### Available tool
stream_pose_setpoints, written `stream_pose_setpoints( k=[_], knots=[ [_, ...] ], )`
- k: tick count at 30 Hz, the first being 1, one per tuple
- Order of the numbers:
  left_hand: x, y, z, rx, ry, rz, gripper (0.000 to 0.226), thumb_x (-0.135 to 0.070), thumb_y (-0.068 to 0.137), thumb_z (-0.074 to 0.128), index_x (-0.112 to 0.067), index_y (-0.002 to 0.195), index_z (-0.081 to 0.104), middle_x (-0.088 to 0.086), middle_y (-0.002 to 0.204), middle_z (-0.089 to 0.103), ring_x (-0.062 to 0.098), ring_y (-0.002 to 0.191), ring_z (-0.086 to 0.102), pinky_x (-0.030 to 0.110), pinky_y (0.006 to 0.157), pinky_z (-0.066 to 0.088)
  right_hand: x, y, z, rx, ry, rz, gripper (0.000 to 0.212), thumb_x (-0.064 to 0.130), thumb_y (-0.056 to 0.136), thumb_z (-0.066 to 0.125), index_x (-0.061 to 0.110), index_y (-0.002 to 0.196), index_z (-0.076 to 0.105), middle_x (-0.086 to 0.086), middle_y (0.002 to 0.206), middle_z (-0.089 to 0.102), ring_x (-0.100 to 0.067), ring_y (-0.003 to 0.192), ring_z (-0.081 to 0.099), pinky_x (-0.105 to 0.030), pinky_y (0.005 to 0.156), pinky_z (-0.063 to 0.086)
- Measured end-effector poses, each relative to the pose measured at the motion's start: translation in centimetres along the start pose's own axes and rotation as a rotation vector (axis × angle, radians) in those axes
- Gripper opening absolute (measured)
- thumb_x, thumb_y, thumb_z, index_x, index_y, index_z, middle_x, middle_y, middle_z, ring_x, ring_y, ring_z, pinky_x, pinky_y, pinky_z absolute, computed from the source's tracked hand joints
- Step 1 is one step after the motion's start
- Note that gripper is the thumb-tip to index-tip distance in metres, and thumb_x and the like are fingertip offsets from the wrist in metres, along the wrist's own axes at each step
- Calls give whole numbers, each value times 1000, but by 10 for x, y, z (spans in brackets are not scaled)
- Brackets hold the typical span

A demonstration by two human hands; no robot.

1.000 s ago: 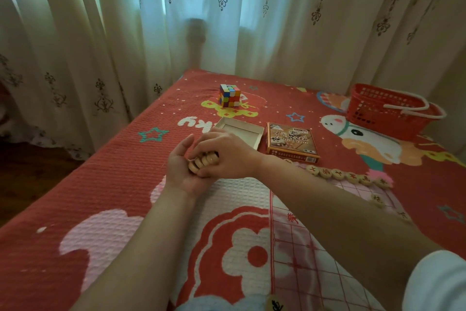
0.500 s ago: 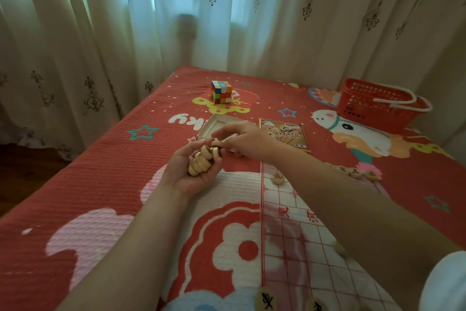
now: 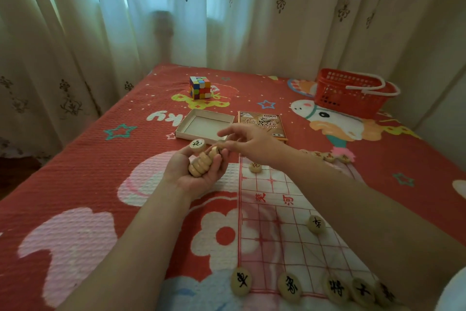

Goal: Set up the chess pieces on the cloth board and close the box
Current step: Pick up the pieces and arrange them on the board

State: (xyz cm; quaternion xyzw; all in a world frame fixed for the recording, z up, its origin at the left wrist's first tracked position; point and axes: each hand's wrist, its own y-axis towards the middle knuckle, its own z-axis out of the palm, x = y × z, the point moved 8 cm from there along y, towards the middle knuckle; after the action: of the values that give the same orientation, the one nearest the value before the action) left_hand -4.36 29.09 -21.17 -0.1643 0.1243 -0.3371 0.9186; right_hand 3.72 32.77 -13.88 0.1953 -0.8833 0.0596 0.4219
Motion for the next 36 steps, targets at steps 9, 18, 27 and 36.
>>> stream_pose_setpoints(
  k=[9,18,27,36],
  knots=[
    [-13,-7,-14,-156,116,166,32,-28,90,44,-5,88,66,17,84,63,28,79,60,32,42,55,14,-11,6,-81,-255,-228,32,12,90,55,5,121,56,4,102,45,-6,91,45,2,74,33],
    [-1,-4,-2,-147,513,115,12,-16,76,56,-6,82,57,6,71,55,16,47,61,22,34,48,12,-13,0,-197,-138,-202,21,18,92,54,5,100,67,-3,84,65,-1,69,55,-7,62,42],
    [11,0,5,-201,845,234,20,-28,90,54,-9,88,60,4,67,59,10,49,60,21,39,48,-25,-27,-8,-221,240,217,21,14,93,51,7,75,61,-6,60,59,-11,43,54,-20,41,46],
    [20,-4,17,-128,940,274,12,-23,93,49,-13,94,56,4,72,58,11,54,61,23,42,49,-23,-52,-23,-166,266,158,28,-4,90,43,6,110,61,-7,87,61,-12,63,60,-24,53,53]
  ],
)
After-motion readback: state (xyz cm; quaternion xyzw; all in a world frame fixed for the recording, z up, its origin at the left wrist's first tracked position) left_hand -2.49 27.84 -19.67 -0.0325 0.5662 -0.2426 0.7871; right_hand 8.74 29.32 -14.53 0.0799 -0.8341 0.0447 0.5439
